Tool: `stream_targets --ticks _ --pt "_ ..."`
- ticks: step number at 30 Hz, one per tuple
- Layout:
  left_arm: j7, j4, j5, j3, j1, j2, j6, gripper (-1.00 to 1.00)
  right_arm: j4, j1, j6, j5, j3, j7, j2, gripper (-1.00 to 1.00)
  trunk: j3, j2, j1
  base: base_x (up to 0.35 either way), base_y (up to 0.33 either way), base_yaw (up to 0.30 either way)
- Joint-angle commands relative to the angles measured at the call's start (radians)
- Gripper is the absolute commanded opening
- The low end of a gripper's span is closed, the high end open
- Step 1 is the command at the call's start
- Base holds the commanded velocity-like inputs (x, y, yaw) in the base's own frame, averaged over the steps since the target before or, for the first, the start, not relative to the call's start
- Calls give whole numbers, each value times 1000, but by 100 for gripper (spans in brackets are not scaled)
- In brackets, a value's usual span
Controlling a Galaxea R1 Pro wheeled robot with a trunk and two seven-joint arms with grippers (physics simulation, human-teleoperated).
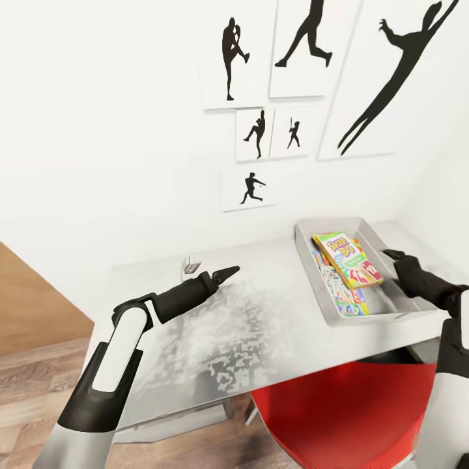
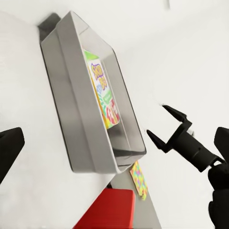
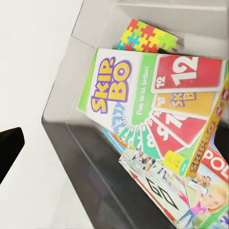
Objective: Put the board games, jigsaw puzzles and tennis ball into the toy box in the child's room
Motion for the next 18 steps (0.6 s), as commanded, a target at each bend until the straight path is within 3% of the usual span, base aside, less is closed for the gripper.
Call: stream_targets --ticks 1,8,14,16,18 --pt "-5 0 -4 1 -1 -1 4 100 -39 19 16 -26 -1 -15 -1 100 -2 -2 0 -159 0 0" --pt "-7 0 -4 -1 -1 -2 4 100 -170 112 76 -68 -1 -23 -13 100 -2 -2 0 -233 0 0" --pt "-12 -2 -3 -1 -1 -5 5 100 -216 160 106 -83 10 25 -85 100 -2 -2 0 -297 0 0" --pt "-12 -2 -3 -2 -1 -6 5 100 -219 164 109 -83 10 38 -95 100 -2 -2 0 -265 0 0" --pt "-24 -12 -13 10 10 5 -6 100 -215 174 117 -74 -2 26 -83 100 -2 -2 0 0 0 0"
